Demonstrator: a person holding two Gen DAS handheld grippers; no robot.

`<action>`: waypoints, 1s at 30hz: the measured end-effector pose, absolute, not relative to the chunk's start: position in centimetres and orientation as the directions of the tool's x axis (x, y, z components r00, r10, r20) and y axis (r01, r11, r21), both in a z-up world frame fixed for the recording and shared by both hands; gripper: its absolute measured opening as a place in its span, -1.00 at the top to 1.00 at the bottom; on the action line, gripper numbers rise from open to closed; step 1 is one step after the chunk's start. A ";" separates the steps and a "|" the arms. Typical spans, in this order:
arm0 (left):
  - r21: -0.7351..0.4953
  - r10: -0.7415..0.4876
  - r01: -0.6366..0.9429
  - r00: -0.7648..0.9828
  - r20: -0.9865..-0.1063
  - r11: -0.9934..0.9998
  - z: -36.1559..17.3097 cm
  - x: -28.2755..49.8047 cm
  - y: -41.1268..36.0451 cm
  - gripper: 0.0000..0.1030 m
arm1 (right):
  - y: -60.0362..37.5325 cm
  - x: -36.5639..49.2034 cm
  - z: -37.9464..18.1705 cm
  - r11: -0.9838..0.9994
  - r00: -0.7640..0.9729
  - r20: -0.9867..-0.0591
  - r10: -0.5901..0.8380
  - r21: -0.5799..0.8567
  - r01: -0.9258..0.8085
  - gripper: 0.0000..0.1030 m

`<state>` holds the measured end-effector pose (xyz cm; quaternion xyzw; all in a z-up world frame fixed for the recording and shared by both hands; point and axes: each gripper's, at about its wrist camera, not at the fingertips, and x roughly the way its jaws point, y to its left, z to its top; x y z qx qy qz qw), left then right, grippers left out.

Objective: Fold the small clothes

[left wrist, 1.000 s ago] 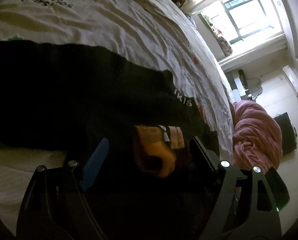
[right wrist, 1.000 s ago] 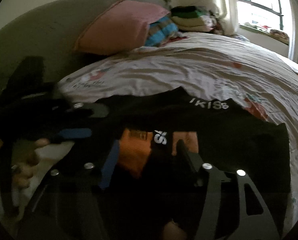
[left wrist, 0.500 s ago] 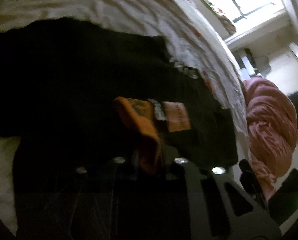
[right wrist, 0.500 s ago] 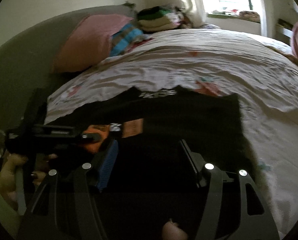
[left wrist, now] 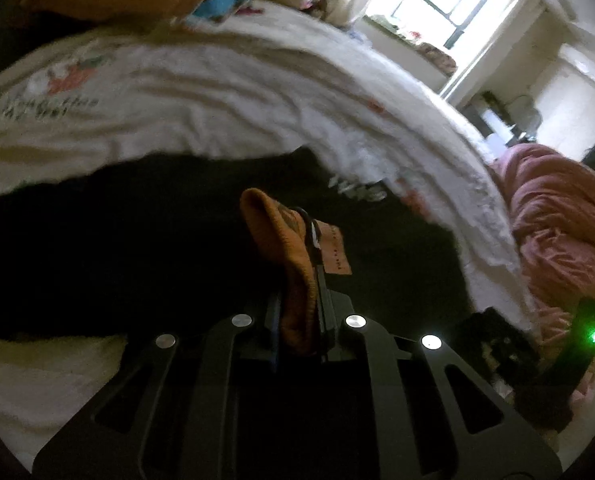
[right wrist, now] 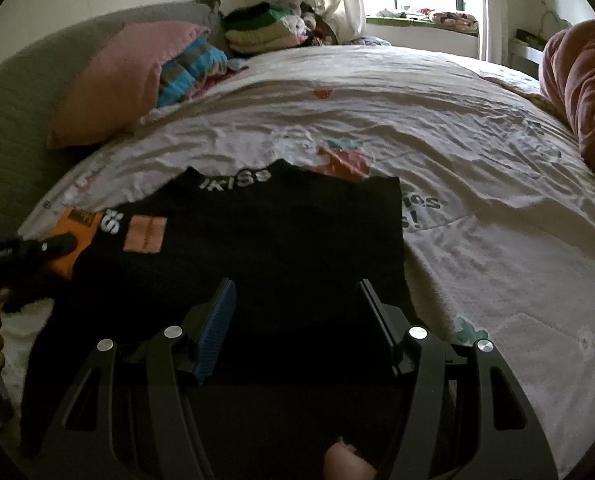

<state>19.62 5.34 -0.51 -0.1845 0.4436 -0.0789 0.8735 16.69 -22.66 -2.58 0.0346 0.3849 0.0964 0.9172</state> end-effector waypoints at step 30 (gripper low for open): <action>-0.107 -0.027 -0.097 0.604 -0.797 0.990 -0.1 15.8 7.9 -0.43 | -18.7 15.5 -1.5 0.980 0.679 -0.712 0.178 0.068 -0.186 -0.87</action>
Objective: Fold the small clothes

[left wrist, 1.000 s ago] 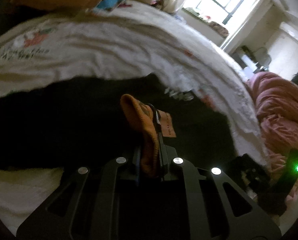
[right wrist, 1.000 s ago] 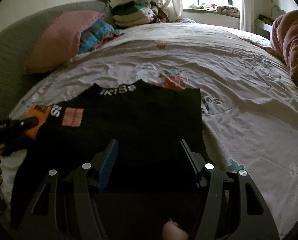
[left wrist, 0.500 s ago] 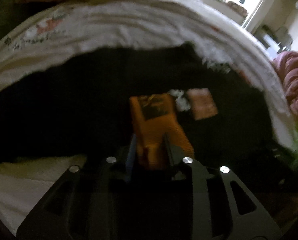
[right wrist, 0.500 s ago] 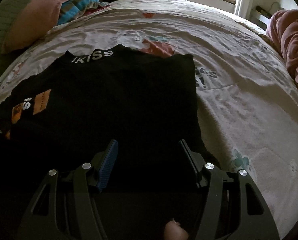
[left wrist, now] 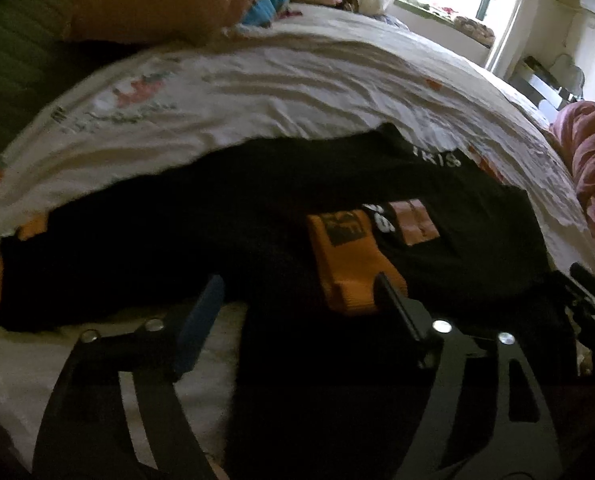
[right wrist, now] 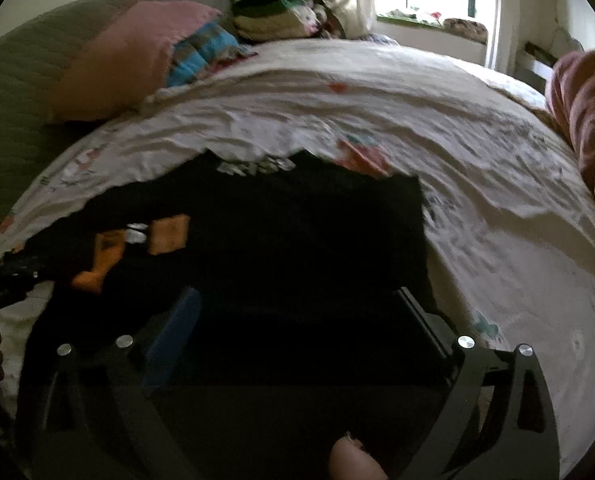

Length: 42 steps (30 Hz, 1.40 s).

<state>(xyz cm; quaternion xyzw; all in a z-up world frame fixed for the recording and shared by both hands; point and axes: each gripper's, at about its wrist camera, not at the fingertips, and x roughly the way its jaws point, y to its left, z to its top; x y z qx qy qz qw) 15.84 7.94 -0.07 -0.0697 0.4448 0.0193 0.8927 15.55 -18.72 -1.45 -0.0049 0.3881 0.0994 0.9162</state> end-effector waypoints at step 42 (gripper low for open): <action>-0.106 0.236 -0.513 0.556 -0.797 0.852 -0.6 8.0 25.9 -0.81 | 4.6 11.7 2.2 0.813 0.619 -0.654 0.436 -0.008 -0.582 -0.91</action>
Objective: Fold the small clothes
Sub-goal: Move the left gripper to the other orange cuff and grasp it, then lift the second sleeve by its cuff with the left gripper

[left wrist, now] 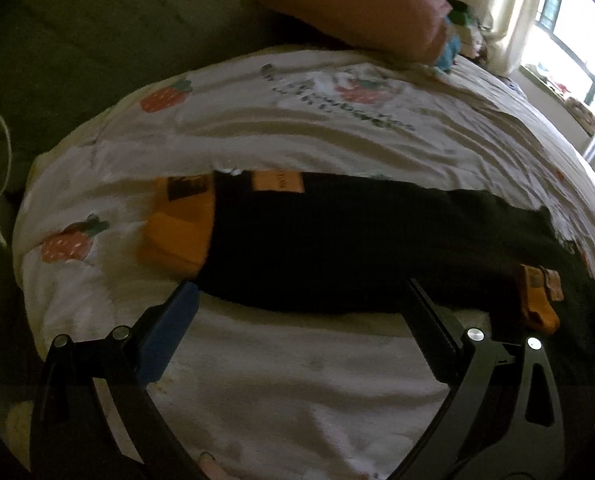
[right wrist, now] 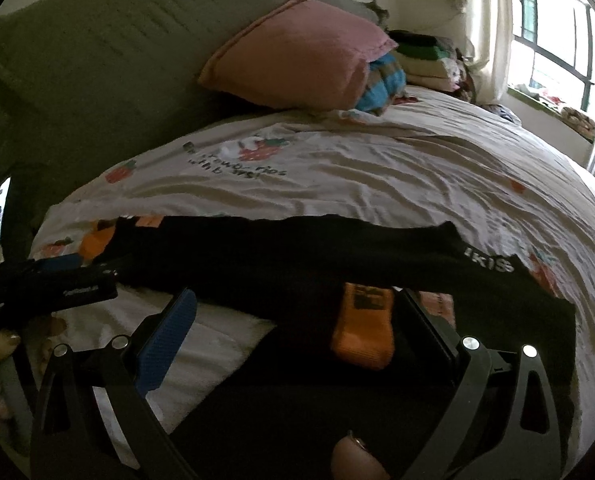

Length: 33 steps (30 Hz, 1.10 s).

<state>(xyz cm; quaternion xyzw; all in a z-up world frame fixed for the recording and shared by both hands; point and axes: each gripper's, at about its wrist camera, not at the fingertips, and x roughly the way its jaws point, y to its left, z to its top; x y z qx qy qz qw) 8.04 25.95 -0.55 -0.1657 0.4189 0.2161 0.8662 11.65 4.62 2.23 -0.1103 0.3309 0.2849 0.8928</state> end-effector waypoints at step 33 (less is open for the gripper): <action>-0.407 0.156 -0.494 0.761 -0.630 0.768 4.4 8.0 30.1 0.88 | -2.1 12.3 2.2 0.880 0.652 -0.637 0.412 0.092 -0.466 -0.91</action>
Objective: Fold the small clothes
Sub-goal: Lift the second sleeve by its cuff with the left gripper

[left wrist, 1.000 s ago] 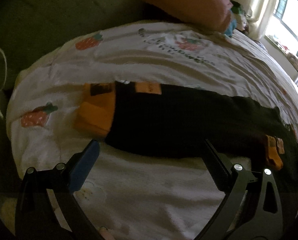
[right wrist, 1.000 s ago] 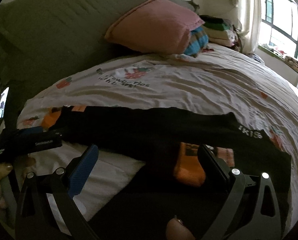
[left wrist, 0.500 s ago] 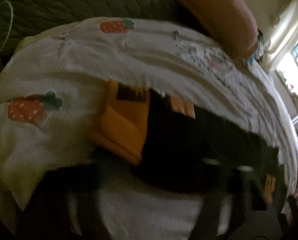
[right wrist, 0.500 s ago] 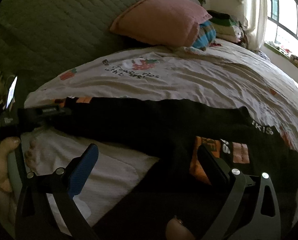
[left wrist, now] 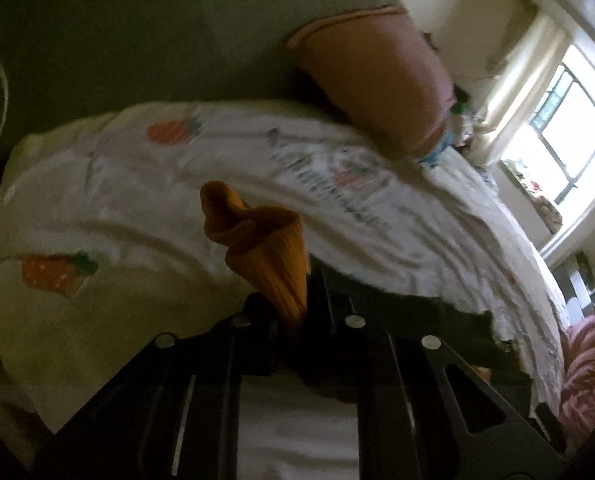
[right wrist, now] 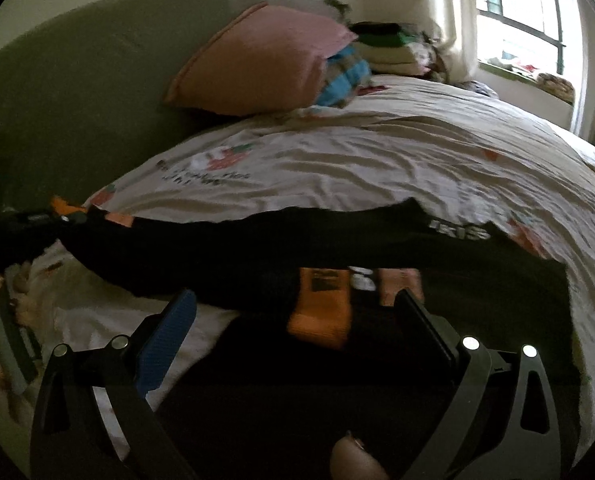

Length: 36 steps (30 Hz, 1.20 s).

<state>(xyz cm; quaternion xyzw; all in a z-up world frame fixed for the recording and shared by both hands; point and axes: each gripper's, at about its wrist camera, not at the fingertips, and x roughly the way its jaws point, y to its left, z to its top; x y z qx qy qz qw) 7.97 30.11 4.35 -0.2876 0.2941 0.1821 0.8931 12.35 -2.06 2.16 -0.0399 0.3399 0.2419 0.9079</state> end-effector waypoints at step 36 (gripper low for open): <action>-0.262 -0.122 -0.036 0.819 -0.561 0.964 10.6 14.9 7.0 0.89 | -23.4 11.5 3.0 0.960 0.783 -0.570 0.251 0.252 -0.124 -0.91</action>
